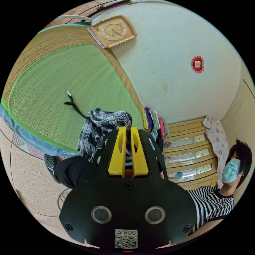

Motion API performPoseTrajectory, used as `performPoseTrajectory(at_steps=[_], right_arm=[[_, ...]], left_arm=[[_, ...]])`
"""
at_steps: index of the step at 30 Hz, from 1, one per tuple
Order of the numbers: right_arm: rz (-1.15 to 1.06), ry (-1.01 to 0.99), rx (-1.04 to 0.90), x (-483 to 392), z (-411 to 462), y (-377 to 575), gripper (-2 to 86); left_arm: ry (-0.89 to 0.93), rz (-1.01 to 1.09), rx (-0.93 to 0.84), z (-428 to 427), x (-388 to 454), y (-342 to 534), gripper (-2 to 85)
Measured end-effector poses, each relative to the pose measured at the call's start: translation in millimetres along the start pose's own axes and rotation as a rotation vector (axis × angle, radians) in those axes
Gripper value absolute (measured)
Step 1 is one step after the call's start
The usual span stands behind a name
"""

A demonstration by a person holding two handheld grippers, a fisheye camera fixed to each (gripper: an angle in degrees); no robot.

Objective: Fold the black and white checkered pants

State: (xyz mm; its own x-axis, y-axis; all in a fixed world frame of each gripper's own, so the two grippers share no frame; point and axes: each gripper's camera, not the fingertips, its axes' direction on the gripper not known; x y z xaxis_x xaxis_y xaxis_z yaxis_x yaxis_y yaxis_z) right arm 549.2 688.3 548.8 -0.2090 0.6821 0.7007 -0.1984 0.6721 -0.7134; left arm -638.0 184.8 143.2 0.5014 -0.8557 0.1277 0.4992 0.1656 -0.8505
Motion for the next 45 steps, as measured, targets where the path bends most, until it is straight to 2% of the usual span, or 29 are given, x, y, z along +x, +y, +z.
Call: performPoseTrajectory(at_steps=[8, 16, 24, 29, 34, 39, 45], right_arm=[[-0.109, -0.024, 0.203, -35.8, -88.8, 2.8, 0.5], [-0.179, 0.112, 0.266, -63.6, -141.1, 12.9, 0.6], [-0.075, 0.129, 0.287, -34.5, -166.2, 39.1, 0.6], [-0.061, 0.118, 0.298, -30.2, -174.0, 51.2, 0.6], [-0.055, 0.099, 0.297, -29.8, -177.5, 58.9, 0.6], [-0.049, 0.091, 0.282, -30.7, -177.9, 68.1, 0.6], [-0.036, 0.048, 0.308, -30.3, -184.6, 86.3, 0.7]], left_arm=[[0.031, 0.141, -0.143, 143.4, 69.5, -39.2, 3.0], [0.070, 0.043, -0.281, 260.8, 68.4, 0.9, 3.2], [-0.053, -0.058, -0.398, 359.1, 55.5, 39.6, 5.0], [-0.199, 0.070, -0.382, 407.7, 83.4, 40.7, 7.8], [-0.299, 0.108, -0.407, 465.6, 99.8, 42.9, 10.0], [-0.444, 0.247, -0.448, 528.0, 122.7, 41.8, 8.8], [-0.235, 0.127, -0.459, 569.9, 123.1, 26.7, 5.1]])
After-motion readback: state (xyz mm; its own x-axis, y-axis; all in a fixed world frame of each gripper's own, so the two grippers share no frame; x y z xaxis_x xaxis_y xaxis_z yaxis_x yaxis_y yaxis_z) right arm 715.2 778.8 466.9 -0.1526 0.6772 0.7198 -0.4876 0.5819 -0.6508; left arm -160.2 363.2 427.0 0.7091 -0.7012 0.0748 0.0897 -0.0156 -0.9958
